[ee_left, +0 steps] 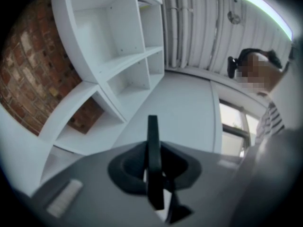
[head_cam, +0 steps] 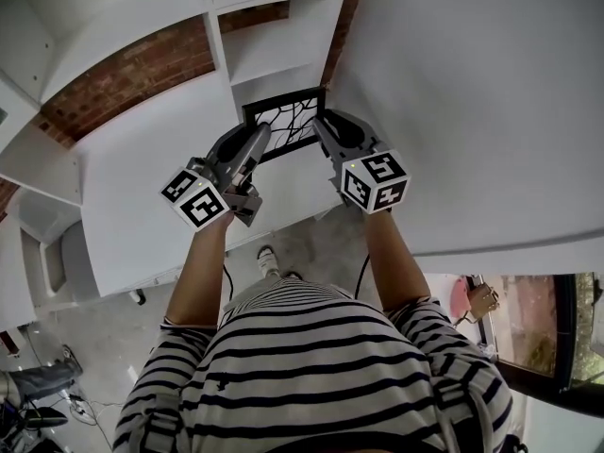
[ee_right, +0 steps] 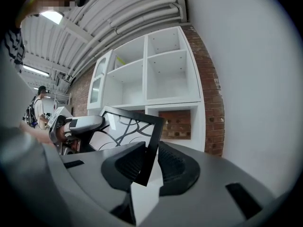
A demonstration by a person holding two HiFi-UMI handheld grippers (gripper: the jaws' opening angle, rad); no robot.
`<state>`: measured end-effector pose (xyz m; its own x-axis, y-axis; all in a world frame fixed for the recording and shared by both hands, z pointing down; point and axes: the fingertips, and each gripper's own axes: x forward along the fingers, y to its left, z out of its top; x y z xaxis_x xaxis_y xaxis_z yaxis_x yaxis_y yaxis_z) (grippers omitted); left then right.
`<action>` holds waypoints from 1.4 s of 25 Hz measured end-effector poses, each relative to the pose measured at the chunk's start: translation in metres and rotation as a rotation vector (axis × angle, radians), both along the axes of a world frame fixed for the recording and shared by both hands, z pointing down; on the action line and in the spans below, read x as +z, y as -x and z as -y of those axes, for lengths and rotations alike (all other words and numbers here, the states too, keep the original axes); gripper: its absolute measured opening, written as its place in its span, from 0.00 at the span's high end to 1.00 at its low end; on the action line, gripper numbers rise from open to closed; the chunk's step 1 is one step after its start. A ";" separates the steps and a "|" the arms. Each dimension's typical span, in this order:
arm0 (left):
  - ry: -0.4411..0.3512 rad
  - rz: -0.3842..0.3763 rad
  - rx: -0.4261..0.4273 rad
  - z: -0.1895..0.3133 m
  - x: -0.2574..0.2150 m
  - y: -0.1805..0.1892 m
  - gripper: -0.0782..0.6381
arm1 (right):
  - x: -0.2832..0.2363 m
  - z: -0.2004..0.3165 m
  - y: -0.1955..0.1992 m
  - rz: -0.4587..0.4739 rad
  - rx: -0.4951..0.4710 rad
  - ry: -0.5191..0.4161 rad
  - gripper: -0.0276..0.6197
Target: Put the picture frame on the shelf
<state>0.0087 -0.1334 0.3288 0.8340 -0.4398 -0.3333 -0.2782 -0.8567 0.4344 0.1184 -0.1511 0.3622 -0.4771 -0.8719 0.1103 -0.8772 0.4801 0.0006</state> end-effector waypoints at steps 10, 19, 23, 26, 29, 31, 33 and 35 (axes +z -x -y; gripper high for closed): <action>-0.059 0.237 -0.037 0.101 0.025 -0.020 0.81 | 0.003 0.105 -0.021 0.022 0.069 -0.012 0.85; -0.062 0.406 -0.138 0.171 0.049 -0.043 0.80 | 0.021 0.174 -0.044 0.069 0.051 -0.027 0.86; -0.043 0.442 -0.218 0.199 0.053 -0.051 0.80 | 0.025 0.205 -0.051 0.093 -0.014 -0.029 0.86; -0.031 0.460 -0.267 0.216 0.054 -0.059 0.80 | 0.025 0.223 -0.058 0.087 -0.054 -0.034 0.86; -0.017 0.492 -0.328 0.232 0.057 -0.062 0.78 | 0.027 0.240 -0.061 0.087 -0.093 -0.044 0.86; -0.002 0.516 -0.368 0.241 0.063 -0.062 0.77 | 0.033 0.250 -0.061 0.099 -0.111 -0.044 0.86; 0.006 0.541 -0.401 0.251 0.068 -0.063 0.76 | 0.037 0.258 -0.063 0.109 -0.114 -0.047 0.86; 0.009 0.576 -0.440 0.259 0.073 -0.062 0.74 | 0.041 0.265 -0.063 0.116 -0.108 -0.055 0.86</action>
